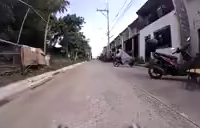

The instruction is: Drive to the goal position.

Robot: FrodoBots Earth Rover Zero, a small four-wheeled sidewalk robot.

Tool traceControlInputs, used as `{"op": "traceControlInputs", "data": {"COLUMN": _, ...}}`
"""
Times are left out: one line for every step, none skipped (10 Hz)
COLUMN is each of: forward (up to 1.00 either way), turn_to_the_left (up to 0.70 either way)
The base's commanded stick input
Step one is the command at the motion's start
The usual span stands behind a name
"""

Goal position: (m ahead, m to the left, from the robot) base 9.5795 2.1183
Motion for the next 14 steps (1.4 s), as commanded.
{"op": "traceControlInputs", "data": {"forward": 1.00, "turn_to_the_left": 0.04}}
{"op": "traceControlInputs", "data": {"forward": 1.00, "turn_to_the_left": 0.04}}
{"op": "traceControlInputs", "data": {"forward": 1.00, "turn_to_the_left": 0.04}}
{"op": "traceControlInputs", "data": {"forward": 1.00, "turn_to_the_left": 0.04}}
{"op": "traceControlInputs", "data": {"forward": 1.00, "turn_to_the_left": 0.04}}
{"op": "traceControlInputs", "data": {"forward": 1.00, "turn_to_the_left": 0.04}}
{"op": "traceControlInputs", "data": {"forward": 1.00, "turn_to_the_left": 0.04}}
{"op": "traceControlInputs", "data": {"forward": 1.00, "turn_to_the_left": 0.04}}
{"op": "traceControlInputs", "data": {"forward": 1.00, "turn_to_the_left": 0.04}}
{"op": "traceControlInputs", "data": {"forward": 1.00, "turn_to_the_left": 0.04}}
{"op": "traceControlInputs", "data": {"forward": 1.00, "turn_to_the_left": 0.04}}
{"op": "traceControlInputs", "data": {"forward": 1.00, "turn_to_the_left": 0.04}}
{"op": "traceControlInputs", "data": {"forward": 1.00, "turn_to_the_left": 0.04}}
{"op": "traceControlInputs", "data": {"forward": 1.00, "turn_to_the_left": 0.04}}
